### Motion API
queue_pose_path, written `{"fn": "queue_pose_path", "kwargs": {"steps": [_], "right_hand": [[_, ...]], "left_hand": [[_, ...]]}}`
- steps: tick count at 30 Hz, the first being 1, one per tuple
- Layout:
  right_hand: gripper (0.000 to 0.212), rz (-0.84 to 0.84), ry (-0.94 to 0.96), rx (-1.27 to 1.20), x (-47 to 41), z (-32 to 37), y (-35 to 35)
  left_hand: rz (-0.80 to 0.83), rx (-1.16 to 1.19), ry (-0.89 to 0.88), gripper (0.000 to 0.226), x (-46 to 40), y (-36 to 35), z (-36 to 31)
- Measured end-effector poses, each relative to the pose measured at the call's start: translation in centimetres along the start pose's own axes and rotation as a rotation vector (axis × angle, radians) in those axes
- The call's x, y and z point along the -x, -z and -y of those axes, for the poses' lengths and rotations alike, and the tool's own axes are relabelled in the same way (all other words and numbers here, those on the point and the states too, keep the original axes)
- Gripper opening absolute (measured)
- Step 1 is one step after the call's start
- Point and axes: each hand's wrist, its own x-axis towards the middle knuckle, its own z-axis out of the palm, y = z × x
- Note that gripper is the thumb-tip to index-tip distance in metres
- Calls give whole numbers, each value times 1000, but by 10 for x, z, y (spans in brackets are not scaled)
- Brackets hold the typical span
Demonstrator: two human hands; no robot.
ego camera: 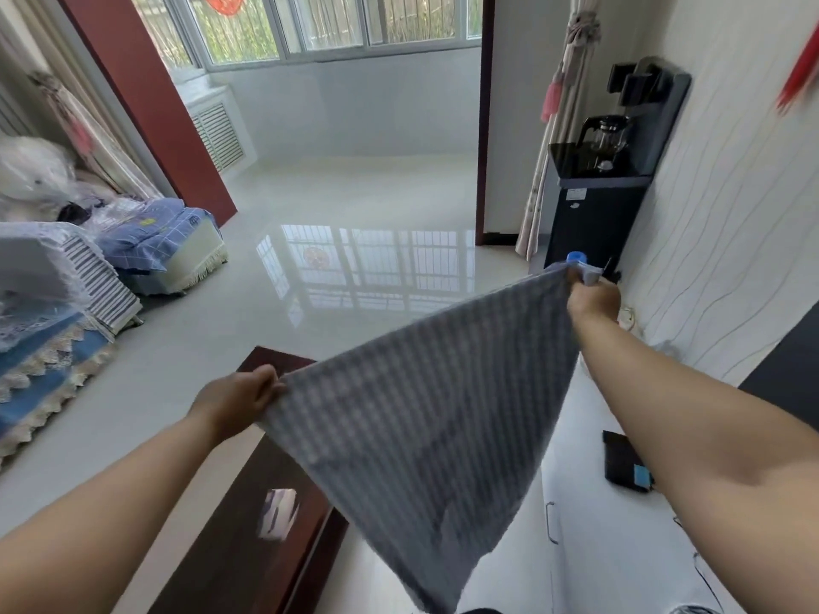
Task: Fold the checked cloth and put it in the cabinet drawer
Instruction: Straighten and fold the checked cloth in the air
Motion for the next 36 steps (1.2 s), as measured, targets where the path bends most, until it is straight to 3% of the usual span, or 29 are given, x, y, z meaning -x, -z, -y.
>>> {"fn": "queue_pose_path", "kwargs": {"steps": [1, 3, 5, 8, 10, 12, 13, 14, 16, 18, 20, 21, 24, 26, 28, 30, 33, 36], "right_hand": [[14, 55, 36, 77, 5, 0, -2], [24, 126, 91, 191, 16, -2, -7], [38, 101, 70, 199, 23, -1, -9], [34, -8, -72, -34, 26, 6, -2], [29, -76, -154, -242, 25, 11, 6], [30, -84, -172, -276, 19, 12, 11], [31, -72, -156, -257, 16, 12, 13], [33, -60, -131, -226, 17, 12, 14], [36, -55, -98, -206, 24, 11, 15], [35, -86, -129, -209, 28, 7, 20], [36, -108, -167, -203, 24, 3, 28], [37, -105, -164, -197, 22, 1, 31], [33, -86, -141, -172, 22, 4, 36], [33, -104, -147, -176, 19, 3, 41], [34, -117, -141, -182, 16, 2, 51], [33, -129, -120, -150, 16, -1, 59], [40, -177, -133, -104, 14, -5, 65], [50, -266, -236, -81, 12, -6, 73]], "left_hand": [[129, -88, -27, 31, 4, -5, 5], [293, -200, -116, 25, 11, -16, 1], [313, -321, -298, 22, 15, -28, -4], [243, -427, -482, 16, 19, -39, -9], [155, -238, -365, 12, 24, -40, -14], [26, 137, -89, 16, 23, -37, -18], [-29, 217, 11, 20, 20, -35, -20], [-45, 151, 42, 23, 15, -34, -19], [22, -138, -90, 23, 11, -31, -18], [116, -338, -362, 19, 14, -31, -13], [88, -444, -596, 16, 20, -35, -5], [56, -460, -625, 16, 21, -39, -1], [-24, -364, -372, 27, 17, -36, -11], [-73, -84, -158, 22, 6, -22, -23], [-102, 161, -65, 19, -5, -9, -29], [-174, 49, -193, 19, -11, 1, -26], [-422, -188, -506, 26, -15, 7, -16], [-594, -140, -679, 22, -14, 11, -24]]}}
